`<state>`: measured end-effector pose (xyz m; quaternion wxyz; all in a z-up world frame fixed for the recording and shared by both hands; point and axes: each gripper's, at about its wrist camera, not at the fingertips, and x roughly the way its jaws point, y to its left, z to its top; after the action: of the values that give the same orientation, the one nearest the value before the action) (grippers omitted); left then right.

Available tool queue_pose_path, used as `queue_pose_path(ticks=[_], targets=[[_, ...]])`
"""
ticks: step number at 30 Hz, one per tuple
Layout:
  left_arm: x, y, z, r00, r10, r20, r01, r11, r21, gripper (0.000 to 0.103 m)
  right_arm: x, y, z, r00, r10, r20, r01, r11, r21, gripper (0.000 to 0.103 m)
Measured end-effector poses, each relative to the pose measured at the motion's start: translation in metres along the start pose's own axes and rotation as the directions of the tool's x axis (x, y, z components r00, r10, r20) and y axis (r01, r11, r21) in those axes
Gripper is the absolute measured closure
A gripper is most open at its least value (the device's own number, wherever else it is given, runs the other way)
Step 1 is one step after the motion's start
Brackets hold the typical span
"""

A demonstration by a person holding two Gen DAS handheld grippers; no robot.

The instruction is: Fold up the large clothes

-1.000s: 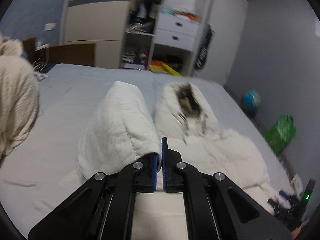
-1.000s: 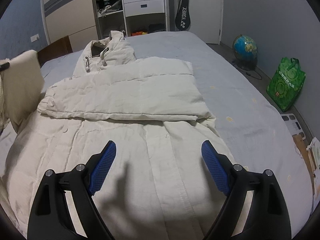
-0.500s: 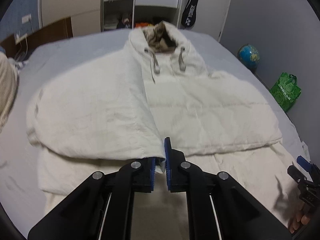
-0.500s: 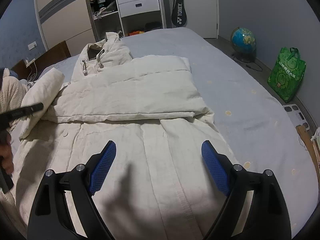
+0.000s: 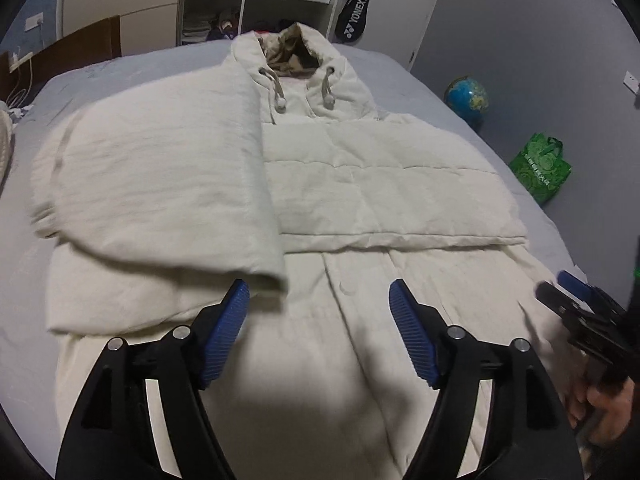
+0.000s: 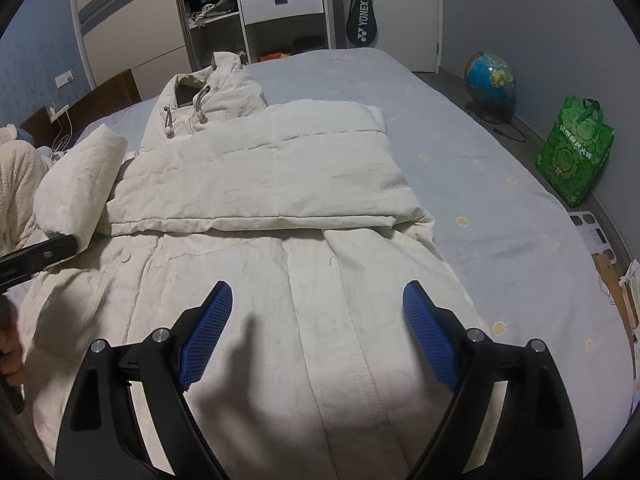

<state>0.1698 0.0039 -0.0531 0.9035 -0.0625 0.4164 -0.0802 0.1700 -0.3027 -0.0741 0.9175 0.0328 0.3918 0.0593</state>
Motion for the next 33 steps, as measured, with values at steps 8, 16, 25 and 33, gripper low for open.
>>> queue_pose_path(ticks=[8,16,25,33], targets=[[-0.054,0.065,-0.007,0.978,0.201,0.052,-0.194,0.973,-0.126,0.033,-0.003,0.021,-0.003,1.0,-0.002,0.002,0.002,0.996,-0.094,0.02],[-0.095,0.127,-0.021,0.957,0.269,0.11,-0.214,0.908,-0.36,0.023,-0.01,0.107,0.006,0.996,0.091,-0.017,-0.091,0.95,-0.299,0.02],[-0.123,0.159,-0.054,0.939,0.34,0.05,-0.253,0.783,-0.568,0.022,-0.008,0.264,0.047,0.97,0.242,-0.02,-0.217,0.826,-0.52,0.02],[-0.122,0.181,-0.065,0.942,0.33,0.065,-0.215,0.738,-0.639,0.022,0.025,0.365,0.05,0.972,0.222,-0.08,-0.219,0.719,-0.659,0.02]])
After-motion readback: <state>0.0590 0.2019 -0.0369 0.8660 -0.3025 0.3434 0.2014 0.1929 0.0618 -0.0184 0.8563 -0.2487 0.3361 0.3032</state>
